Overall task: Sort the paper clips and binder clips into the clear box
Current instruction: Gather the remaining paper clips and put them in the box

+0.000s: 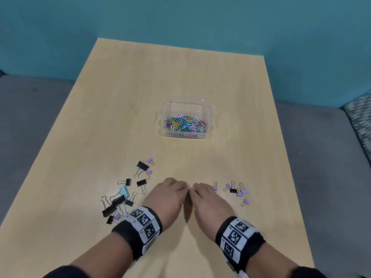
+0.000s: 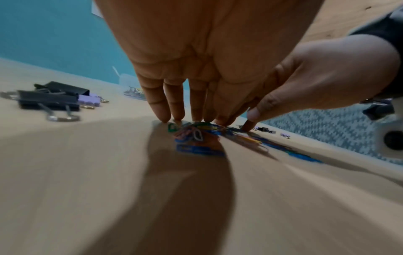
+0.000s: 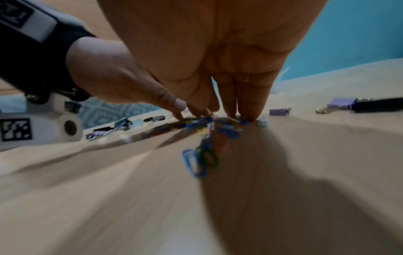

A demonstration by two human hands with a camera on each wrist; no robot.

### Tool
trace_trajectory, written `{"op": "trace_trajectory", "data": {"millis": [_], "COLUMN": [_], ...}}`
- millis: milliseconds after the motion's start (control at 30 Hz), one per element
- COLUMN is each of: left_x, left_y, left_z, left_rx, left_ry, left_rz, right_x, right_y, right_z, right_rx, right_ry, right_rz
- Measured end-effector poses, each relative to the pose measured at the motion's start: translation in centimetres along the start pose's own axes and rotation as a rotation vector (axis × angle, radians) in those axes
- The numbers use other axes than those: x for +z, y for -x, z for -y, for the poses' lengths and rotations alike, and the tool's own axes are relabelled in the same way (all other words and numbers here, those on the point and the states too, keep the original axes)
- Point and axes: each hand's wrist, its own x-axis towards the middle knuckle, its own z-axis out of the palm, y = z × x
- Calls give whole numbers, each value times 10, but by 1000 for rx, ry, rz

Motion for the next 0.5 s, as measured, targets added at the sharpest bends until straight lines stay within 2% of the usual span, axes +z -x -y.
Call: {"op": "trace_trajectory", "data": {"millis": [67,133,200,267,300,367,500], "left_x": [-1,-4,-5,-4,-1,1,3], "left_y": [15,31,49,63,66,62,33], "left_z": [0,2,3,1,-1,-6,-13], "left_rx": [15,-60,-241,-415,-454,-458,-444], "left_ry": [17,48,154,282,319,321,272], "left_rz": [-29,-65,-99,-27,19,34,6], "right_x": [7,9,10,14,16,19,21], "right_y": [13,28,44,58,62,61,28], "right_z": [2,-1,-7,-10,-11,-8,1], "right_rx": [-53,-56,39,154,202,252,247], "right_ry": [27,-10,-58,-104,-145,-218,-273], "right_rz": [-38,-70,-70,-27,10,35,-68]}}
